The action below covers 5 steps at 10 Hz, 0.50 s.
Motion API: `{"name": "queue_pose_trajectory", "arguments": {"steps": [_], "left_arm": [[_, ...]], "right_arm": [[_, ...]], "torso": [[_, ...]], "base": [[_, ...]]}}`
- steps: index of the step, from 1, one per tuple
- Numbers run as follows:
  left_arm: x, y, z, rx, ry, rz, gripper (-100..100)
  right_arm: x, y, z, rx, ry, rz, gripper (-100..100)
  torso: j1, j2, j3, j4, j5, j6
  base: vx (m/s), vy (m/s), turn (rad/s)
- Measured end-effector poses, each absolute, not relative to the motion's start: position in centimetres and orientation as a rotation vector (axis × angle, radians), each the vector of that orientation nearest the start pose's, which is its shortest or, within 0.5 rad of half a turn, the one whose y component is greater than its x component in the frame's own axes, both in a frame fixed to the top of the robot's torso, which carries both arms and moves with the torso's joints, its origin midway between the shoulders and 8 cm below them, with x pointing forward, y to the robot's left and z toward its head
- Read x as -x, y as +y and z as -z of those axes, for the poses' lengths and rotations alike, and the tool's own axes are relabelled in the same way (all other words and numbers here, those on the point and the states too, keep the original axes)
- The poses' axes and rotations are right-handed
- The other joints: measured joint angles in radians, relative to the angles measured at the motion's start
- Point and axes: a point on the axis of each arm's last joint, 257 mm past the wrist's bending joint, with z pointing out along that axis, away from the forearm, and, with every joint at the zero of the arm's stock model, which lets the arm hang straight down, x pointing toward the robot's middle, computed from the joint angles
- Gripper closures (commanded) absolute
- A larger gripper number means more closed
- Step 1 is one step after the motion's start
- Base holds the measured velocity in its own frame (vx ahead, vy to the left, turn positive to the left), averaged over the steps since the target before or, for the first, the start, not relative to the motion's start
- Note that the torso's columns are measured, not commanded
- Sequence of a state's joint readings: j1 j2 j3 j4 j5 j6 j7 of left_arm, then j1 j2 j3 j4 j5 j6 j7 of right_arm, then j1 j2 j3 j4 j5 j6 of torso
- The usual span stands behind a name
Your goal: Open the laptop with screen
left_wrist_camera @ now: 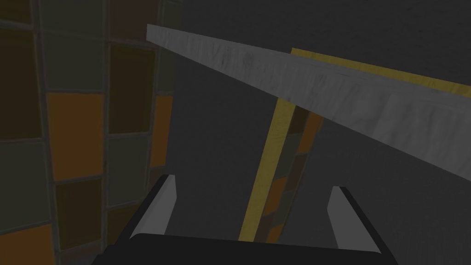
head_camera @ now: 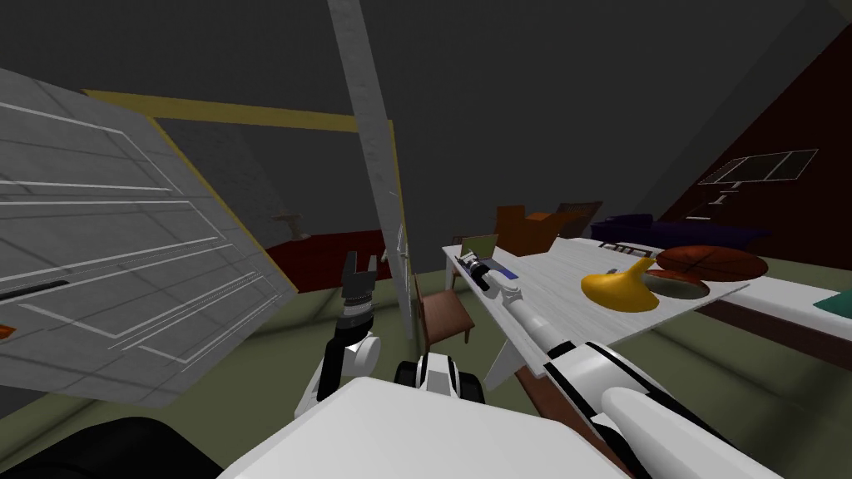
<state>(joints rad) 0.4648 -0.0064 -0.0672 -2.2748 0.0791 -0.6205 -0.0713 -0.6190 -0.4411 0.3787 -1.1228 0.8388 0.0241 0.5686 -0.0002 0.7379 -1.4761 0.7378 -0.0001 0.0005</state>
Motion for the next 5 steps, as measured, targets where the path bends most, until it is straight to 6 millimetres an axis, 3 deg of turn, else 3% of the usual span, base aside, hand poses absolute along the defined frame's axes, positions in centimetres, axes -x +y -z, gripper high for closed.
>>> {"name": "queue_pose_trajectory", "arguments": {"steps": [5], "left_arm": [[-32.6, 26.3, -5.4, 0.582, 0.467, 1.39, 0]], "right_arm": [[-70.1, -19.7, 13.3, 0.696, 1.458, 0.32, -100]], "torso": [[0.0, 0.0, 0.0, 0.0, 0.0, -0.001]], "base": [[0.039, -0.02, 0.113]]}}
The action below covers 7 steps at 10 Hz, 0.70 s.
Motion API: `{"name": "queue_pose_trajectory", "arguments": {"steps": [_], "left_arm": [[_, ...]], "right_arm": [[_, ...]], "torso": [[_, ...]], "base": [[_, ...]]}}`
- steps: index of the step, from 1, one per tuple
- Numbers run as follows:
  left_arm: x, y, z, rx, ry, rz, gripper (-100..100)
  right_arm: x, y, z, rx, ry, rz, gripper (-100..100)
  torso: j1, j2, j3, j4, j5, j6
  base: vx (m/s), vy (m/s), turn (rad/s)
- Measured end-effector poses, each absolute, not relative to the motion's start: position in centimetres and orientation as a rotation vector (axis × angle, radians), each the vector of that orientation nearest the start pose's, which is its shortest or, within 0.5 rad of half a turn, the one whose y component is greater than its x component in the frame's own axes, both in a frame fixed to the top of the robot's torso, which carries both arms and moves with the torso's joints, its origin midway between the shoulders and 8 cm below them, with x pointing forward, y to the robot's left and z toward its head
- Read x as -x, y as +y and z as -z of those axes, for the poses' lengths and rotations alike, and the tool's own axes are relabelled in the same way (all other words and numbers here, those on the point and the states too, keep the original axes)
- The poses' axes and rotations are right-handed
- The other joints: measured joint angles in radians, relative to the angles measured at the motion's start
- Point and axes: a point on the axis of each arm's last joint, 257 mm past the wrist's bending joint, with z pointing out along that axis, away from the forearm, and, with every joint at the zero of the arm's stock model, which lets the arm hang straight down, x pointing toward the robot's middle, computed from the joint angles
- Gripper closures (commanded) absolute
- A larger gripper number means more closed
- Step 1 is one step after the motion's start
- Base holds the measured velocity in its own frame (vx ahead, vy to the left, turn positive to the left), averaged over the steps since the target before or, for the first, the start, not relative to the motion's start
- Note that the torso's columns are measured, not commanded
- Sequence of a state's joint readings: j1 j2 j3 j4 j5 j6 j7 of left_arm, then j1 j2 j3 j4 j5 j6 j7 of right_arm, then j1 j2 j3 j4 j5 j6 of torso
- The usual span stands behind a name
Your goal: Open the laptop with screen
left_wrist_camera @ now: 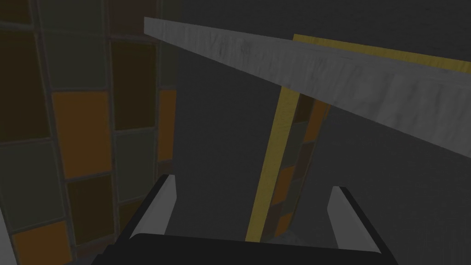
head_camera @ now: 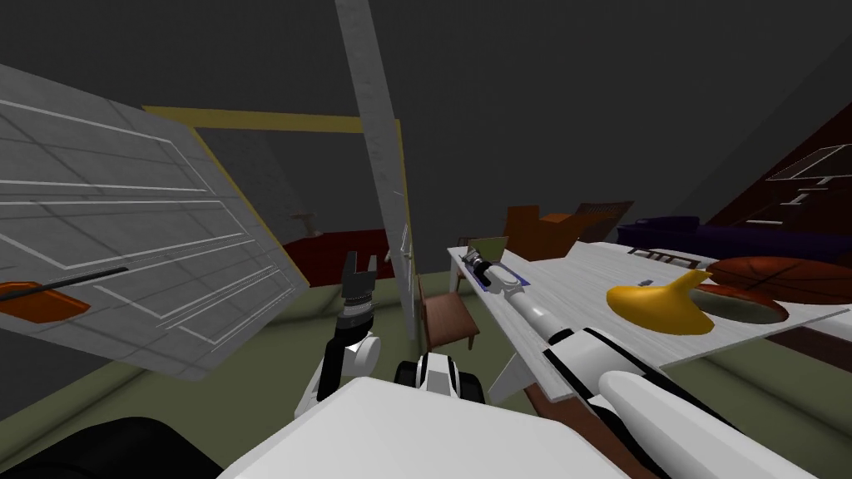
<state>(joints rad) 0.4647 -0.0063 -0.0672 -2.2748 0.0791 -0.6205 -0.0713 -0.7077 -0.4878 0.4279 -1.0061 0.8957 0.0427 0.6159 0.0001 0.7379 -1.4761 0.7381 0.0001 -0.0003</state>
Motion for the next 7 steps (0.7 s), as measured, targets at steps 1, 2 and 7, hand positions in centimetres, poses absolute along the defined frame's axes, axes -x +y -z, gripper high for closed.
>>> {"name": "queue_pose_trajectory", "arguments": {"steps": [1, 2, 7], "left_arm": [[-32.6, 26.3, -5.4, 0.582, 0.467, 1.39, 0], [-32.6, 26.3, -5.4, 0.582, 0.467, 1.39, 0], [-32.6, 26.3, -5.4, 0.582, 0.468, 1.39, 0]], "right_arm": [[-70.2, -20.4, 13.4, 0.714, 1.461, 0.348, -100], [-70.4, -20.9, 13.6, 0.714, 1.467, 0.359, -100], [-72.6, -26.7, 12.2, 0.844, 1.455, 0.612, -100]], "torso": [[0.0, 0.0, 0.0, 0.0, 0.0, 0.001], [0.0, 0.001, 0.001, 0.0, 0.0, 0.001], [0.0, 0.0, 0.0, 0.0, 0.0, 0.0]], "base": [[0.015, -0.008, -0.013], [0.018, -0.014, 0.14], [0.051, -0.03, 0.147]]}}
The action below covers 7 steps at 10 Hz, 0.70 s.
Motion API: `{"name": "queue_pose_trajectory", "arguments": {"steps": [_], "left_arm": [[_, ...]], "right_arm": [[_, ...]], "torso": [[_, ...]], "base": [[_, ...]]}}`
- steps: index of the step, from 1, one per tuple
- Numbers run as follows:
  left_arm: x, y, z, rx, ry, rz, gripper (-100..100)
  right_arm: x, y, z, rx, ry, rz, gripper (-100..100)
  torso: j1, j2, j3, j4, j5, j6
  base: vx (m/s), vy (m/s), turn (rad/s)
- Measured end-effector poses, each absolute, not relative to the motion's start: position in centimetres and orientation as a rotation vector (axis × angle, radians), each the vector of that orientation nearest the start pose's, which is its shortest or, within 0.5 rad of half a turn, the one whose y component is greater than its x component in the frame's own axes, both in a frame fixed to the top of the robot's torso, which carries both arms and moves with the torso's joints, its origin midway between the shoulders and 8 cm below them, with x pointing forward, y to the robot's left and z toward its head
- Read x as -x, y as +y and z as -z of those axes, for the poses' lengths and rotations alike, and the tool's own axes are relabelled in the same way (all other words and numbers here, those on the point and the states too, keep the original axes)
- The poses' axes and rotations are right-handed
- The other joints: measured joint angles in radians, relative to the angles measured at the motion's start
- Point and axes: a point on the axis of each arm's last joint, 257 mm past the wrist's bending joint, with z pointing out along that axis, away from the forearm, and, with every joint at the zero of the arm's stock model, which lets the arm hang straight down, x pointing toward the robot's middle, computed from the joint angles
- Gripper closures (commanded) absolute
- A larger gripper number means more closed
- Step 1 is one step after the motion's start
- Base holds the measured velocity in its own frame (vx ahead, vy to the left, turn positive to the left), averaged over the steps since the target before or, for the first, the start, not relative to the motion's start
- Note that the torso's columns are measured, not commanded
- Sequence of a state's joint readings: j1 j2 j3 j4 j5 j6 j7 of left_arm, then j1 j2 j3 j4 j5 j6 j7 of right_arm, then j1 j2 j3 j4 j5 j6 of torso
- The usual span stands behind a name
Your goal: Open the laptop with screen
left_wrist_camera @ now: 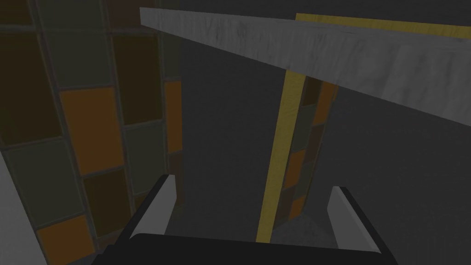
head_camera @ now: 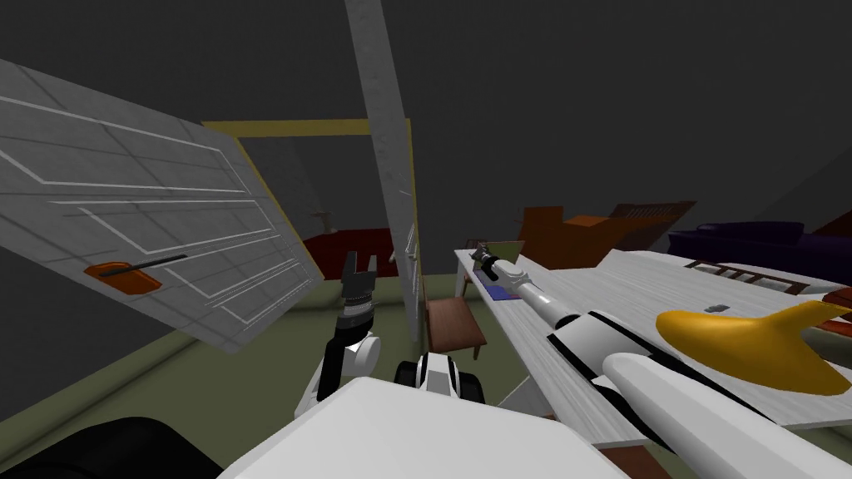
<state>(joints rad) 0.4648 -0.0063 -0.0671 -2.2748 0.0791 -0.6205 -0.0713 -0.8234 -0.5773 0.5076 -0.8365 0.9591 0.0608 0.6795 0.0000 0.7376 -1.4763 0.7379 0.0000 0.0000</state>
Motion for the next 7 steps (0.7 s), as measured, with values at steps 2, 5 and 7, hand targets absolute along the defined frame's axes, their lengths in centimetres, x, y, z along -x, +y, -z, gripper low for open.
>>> {"name": "queue_pose_trajectory", "arguments": {"steps": [2, 5, 7], "left_arm": [[-32.6, 26.3, -5.4, 0.582, 0.467, 1.39, 0], [-32.6, 26.3, -5.4, 0.582, 0.467, 1.39, 0], [-32.6, 26.3, -5.4, 0.582, 0.467, 1.391, 0]], "right_arm": [[-73.1, -28.2, 11.7, 0.86, 1.454, 0.662, -100], [-73.4, -29.8, 10.9, 0.883, 1.448, 0.729, -100], [-73.5, -31.9, 11.7, 0.85, 1.48, 0.748, -100]], "torso": [[0.001, 0.001, 0.001, 0.001, 0.0, 0.0], [0.0, 0.001, 0.0, 0.0, 0.0, 0.0], [0.0, 0.001, 0.001, -0.001, -0.001, -0.003]], "base": [[0.02, -0.012, 0.095], [0.01, -0.008, 0.007], [-0.036, -0.022, 0.297]]}}
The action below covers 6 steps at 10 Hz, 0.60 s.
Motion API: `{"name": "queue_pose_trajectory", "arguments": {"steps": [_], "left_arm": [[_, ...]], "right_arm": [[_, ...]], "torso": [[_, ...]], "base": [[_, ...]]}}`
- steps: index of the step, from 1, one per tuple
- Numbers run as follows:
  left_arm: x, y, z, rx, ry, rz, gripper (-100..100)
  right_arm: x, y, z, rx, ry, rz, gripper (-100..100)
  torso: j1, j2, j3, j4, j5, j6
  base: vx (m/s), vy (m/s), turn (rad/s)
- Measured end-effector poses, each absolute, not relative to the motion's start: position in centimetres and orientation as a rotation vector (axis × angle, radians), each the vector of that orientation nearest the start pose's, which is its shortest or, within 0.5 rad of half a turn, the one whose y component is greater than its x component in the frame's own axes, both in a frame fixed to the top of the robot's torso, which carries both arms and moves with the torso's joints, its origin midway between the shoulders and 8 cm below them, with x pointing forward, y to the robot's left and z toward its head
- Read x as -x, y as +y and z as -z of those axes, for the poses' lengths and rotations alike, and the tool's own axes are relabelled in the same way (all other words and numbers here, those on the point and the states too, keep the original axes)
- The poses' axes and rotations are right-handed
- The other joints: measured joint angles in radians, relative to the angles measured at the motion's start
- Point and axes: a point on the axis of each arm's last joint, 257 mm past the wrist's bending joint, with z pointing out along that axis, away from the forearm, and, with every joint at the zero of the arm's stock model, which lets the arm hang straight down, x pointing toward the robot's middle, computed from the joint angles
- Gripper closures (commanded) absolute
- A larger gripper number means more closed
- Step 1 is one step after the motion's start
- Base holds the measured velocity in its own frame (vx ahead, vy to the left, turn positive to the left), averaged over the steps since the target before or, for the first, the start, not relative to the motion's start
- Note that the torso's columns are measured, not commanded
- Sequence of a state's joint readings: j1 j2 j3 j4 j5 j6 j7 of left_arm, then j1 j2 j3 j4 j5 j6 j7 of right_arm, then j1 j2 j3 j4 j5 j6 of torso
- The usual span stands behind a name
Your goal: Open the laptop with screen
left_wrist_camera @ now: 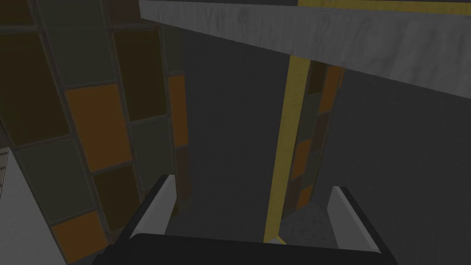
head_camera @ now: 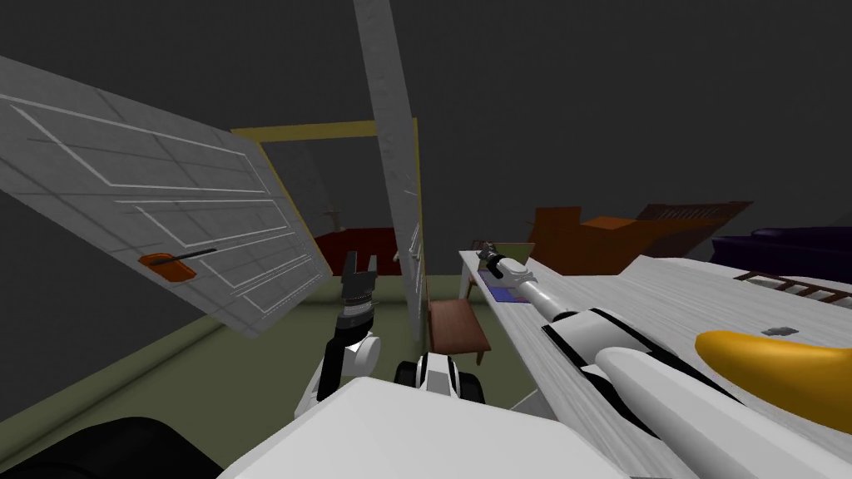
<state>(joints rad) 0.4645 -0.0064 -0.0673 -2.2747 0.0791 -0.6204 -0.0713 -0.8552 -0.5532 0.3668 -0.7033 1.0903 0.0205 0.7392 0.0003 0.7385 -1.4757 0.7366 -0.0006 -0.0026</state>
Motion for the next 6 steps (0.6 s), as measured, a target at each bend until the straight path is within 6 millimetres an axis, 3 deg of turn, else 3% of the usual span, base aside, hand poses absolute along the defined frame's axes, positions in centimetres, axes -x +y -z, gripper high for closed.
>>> {"name": "queue_pose_trajectory", "arguments": {"steps": [3, 5, 6], "left_arm": [[-32.6, 26.3, -5.4, 0.582, 0.467, 1.39, 0], [-32.6, 26.3, -5.4, 0.582, 0.467, 1.39, 0], [-32.6, 26.3, -5.4, 0.582, 0.467, 1.39, 0]], "right_arm": [[-73.1, -35.0, 10.0, 0.815, 1.47, 0.795, -100], [-72.9, -35.0, 10.0, 0.802, 1.479, 0.78, -100], [-72.9, -34.2, 10.7, 0.822, 1.484, 0.771, -100]], "torso": [[0.0, -0.003, -0.002, 0.001, 0.001, 0.003], [0.001, -0.001, -0.001, 0.001, 0.001, 0.002], [0.0, -0.001, 0.0, 0.001, 0.001, 0.002]], "base": [[-0.014, -0.007, -0.008], [0.006, 0.001, 0.003], [-0.03, -0.01, 0.389]]}}
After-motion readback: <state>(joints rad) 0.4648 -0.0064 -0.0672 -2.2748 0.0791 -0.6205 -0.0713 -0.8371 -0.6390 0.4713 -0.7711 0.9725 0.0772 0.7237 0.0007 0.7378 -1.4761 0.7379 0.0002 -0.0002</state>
